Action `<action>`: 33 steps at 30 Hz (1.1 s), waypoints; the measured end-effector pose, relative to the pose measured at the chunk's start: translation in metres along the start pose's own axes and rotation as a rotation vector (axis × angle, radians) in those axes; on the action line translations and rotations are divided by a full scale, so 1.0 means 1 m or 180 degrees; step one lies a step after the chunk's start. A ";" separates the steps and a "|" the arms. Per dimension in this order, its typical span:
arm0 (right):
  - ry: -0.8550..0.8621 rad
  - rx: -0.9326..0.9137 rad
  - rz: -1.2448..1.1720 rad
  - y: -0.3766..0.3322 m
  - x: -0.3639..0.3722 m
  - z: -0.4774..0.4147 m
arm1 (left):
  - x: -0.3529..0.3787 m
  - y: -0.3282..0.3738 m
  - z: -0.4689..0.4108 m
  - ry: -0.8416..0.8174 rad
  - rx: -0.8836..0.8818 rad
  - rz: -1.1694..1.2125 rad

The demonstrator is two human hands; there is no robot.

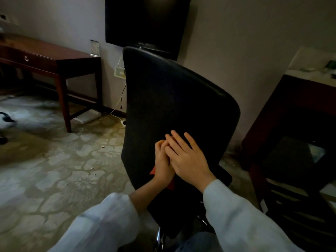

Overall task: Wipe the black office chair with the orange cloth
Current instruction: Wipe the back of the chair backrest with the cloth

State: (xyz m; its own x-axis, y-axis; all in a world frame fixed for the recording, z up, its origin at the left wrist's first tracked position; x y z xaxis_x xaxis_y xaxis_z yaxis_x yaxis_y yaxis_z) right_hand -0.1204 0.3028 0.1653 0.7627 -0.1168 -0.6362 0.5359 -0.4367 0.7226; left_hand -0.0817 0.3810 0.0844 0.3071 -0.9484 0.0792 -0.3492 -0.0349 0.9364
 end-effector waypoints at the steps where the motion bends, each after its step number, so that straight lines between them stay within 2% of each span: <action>1: -0.0085 0.0035 0.0021 0.003 0.005 0.000 | 0.001 0.003 -0.001 0.0125 0.0036 0.0024; 6: -0.0581 0.0229 0.0604 0.010 0.023 0.017 | -0.006 0.010 -0.021 0.0355 -0.0008 0.0003; 8: -0.0463 0.0245 0.0673 0.012 0.028 0.025 | -0.013 0.011 -0.036 0.0474 -0.0024 -0.0072; 11: -0.0256 0.0210 0.0701 0.020 0.032 0.044 | -0.025 0.020 -0.064 0.1004 -0.0275 -0.0265; 15: -0.0022 0.0391 0.0650 0.029 0.038 0.071 | -0.020 0.035 -0.085 0.1339 -0.0449 -0.0012; 18: 0.0062 0.0438 0.0576 0.032 0.040 0.077 | -0.003 0.032 -0.068 0.1112 -0.0108 -0.0159; 23: 0.0018 0.0322 0.0514 0.040 0.040 0.049 | 0.000 0.022 -0.044 0.0044 0.1005 -0.1023; 25: 0.0082 0.0366 0.0464 0.042 0.038 0.035 | -0.008 0.021 -0.052 -0.0054 0.1475 -0.1451; 27: 0.0142 0.0316 0.0407 0.040 0.040 0.021 | -0.018 0.019 -0.056 0.0115 0.1779 -0.1654; 29: 0.0158 0.0214 0.0358 0.038 0.041 0.008 | -0.028 0.012 -0.063 0.0356 0.1678 -0.1599; 33: 0.0167 -0.0173 0.0323 0.027 0.046 -0.026 | -0.061 -0.016 -0.090 0.0987 0.0948 -0.0982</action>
State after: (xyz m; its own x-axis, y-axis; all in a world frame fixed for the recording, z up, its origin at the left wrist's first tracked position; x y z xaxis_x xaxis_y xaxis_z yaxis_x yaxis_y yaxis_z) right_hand -0.0612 0.3093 0.1621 0.8312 -0.1104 -0.5449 0.4726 -0.3760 0.7970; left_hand -0.0158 0.4678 0.0956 0.6670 -0.7437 -0.0451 -0.4239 -0.4285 0.7979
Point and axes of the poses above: each hand's wrist, its own z-axis away from the middle knuckle, its own x-axis out of the palm, y = z × x, the point moved 3 cm from there along -z, towards the middle knuckle, and after that the axes turned 15 degrees about -x, right-handed, at the moved point
